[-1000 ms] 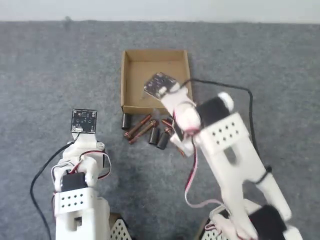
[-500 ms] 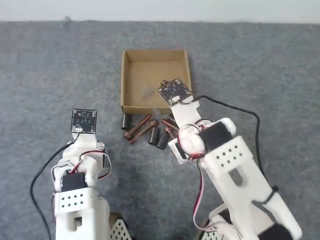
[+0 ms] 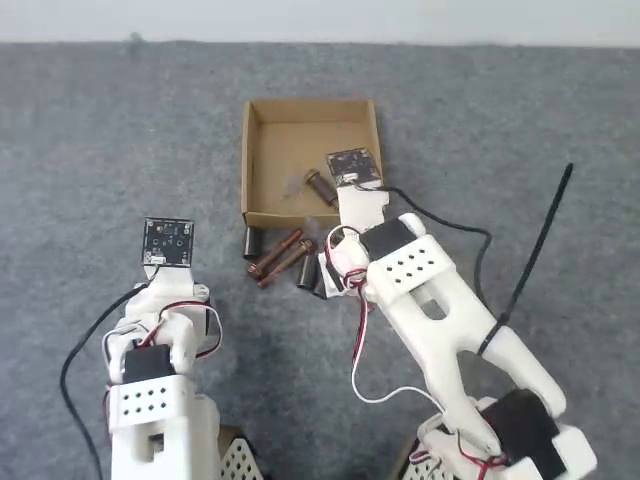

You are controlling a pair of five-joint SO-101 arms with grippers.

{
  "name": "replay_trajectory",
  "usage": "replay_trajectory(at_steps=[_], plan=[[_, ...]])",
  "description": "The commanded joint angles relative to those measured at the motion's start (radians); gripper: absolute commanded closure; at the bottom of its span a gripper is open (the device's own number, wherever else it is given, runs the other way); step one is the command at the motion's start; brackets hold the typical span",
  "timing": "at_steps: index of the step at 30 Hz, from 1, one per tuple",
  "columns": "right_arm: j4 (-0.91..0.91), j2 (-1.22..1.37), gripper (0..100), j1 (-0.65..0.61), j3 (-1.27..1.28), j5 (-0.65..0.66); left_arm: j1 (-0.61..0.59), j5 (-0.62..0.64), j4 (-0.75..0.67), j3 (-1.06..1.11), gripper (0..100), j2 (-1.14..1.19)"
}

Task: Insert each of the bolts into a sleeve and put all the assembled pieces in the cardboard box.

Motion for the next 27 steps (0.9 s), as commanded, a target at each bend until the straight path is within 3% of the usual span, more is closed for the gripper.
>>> replay_trajectory(at_steps=[1,5,15,27], plan=[[-0.018,-0.041,88.0,-0.01,-0.009,-0.032,-0.003,-0.005,-0.015,-0.016,99,0.005],[-0.088,-0.025,88.0,-0.035,0.021,-0.137,-0.003,-0.005,-0.015,-0.016,99,0.005],[-0.248,0.101,87.9,-0.127,0.04,-0.241,-0.002,-0.005,-0.017,-0.016,99,0.005],[-0.257,0.282,87.9,-0.12,-0.048,-0.255,-0.002,-0.005,-0.018,-0.016,99,0.005]])
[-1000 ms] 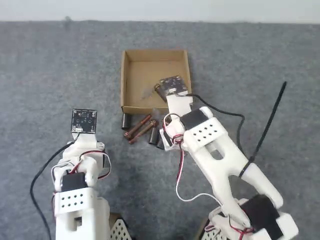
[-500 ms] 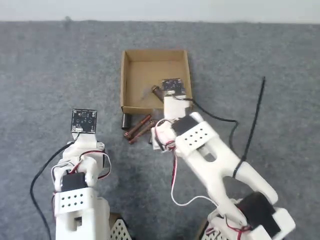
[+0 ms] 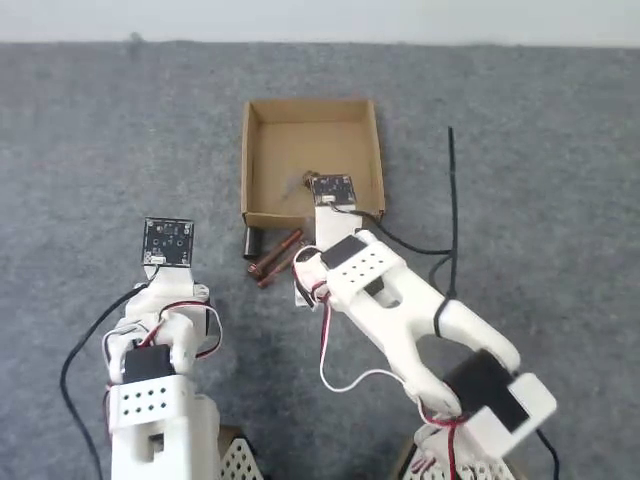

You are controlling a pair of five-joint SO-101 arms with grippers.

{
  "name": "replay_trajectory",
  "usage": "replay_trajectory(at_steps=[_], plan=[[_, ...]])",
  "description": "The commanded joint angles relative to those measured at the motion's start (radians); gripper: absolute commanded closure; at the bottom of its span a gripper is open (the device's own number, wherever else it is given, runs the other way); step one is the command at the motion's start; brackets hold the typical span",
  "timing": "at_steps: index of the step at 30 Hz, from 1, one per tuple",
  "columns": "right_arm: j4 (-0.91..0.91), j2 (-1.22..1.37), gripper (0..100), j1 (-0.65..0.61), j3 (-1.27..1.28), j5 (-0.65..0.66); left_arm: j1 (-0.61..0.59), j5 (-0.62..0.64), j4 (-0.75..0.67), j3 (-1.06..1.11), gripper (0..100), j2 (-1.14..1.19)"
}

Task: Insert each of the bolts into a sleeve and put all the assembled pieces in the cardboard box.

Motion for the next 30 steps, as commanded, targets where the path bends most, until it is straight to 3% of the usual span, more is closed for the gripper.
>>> replay_trajectory(at_steps=[1,30], plan=[[0.002,0.022,87.9,-0.004,-0.087,-0.023,-0.002,-0.005,-0.018,-0.016,99,0.005],[-0.019,0.008,87.9,0.062,-0.129,-0.061,-0.002,-0.005,-0.018,-0.016,99,0.005]])
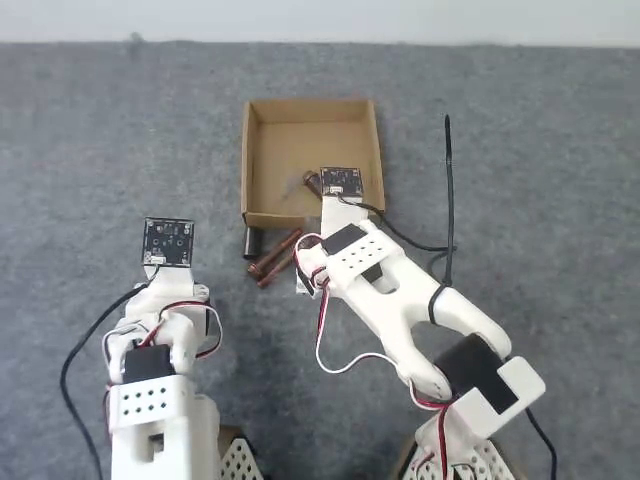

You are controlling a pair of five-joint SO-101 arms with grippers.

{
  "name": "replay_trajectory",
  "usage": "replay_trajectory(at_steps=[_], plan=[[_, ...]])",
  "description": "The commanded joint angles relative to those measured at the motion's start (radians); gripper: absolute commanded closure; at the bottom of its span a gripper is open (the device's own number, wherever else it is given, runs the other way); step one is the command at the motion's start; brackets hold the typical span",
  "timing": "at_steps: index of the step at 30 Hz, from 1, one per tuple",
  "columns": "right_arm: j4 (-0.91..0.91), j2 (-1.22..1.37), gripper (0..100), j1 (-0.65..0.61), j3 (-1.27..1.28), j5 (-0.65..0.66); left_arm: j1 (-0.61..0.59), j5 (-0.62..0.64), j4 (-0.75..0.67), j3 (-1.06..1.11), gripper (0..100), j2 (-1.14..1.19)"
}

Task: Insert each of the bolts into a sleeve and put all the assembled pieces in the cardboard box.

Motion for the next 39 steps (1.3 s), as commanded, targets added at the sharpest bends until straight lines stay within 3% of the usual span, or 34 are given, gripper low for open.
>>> replay_trajectory(at_steps=[1,18,29,39], plan=[[-0.015,-0.067,88.0,0.022,-0.06,-0.005,-0.002,-0.003,-0.018,-0.016,99,0.005],[-0.077,-0.07,88.1,0.021,-0.037,0.048,-0.003,-0.003,-0.017,-0.016,99,0.005],[0.03,0.059,94.6,0.033,-0.155,0.121,-0.005,-0.003,-0.017,-0.016,99,0.005],[0.079,0.059,90.6,0.015,-0.157,0.21,-0.006,-0.003,-0.017,-0.016,99,0.005]])
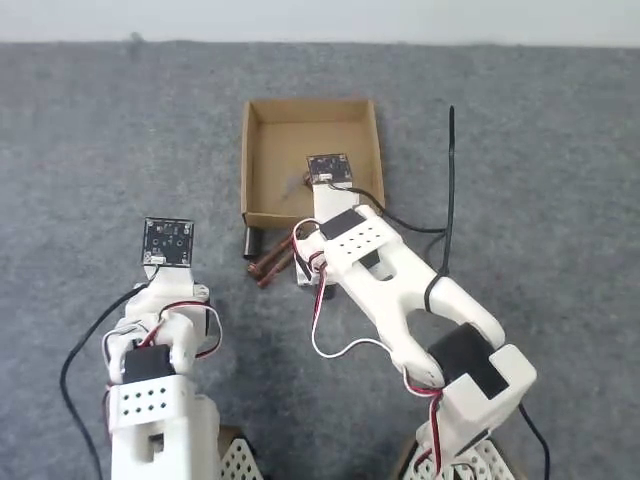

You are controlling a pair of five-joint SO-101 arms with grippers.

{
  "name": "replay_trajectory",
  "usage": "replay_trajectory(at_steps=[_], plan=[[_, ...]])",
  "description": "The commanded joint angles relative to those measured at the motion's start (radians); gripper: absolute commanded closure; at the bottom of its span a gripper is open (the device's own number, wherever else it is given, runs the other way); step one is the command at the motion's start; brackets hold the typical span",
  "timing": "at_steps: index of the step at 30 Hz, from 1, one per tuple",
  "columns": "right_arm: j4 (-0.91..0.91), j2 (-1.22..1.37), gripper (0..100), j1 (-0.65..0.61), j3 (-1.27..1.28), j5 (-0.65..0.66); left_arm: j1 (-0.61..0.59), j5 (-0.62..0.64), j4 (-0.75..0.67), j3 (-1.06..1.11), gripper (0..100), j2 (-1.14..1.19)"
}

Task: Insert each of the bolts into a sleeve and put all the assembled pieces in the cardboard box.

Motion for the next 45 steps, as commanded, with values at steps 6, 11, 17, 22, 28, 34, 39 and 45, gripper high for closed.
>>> replay_trajectory(at_steps=[6,11,17,22,28,34,39,45], plan=[[0.044,-0.01,87.0,-0.048,-0.035,0.069,-0.006,-0.003,-0.017,-0.016,99,0.005],[0.035,-0.002,86.7,-0.045,-0.04,0.069,-0.005,-0.003,-0.017,-0.016,99,0.005],[0.013,0.027,86.5,-0.042,-0.051,0.069,-0.005,-0.003,-0.017,-0.016,99,0.005],[0.05,0.119,88.0,-0.042,-0.144,0.109,-0.005,-0.003,-0.017,-0.016,99,0.005],[0.076,0.131,98.3,-0.041,-0.169,0.114,-0.005,-0.003,-0.017,-0.016,99,0.005],[0.222,0.081,99.1,-0.039,-0.216,0.192,-0.005,-0.003,-0.018,-0.016,99,0.005],[0.292,-0.065,99.1,0.03,-0.172,0.239,-0.005,-0.003,-0.018,-0.016,99,0.005],[0.291,-0.189,99.1,0.205,-0.107,0.284,-0.005,-0.003,-0.02,-0.016,99,0.005]])
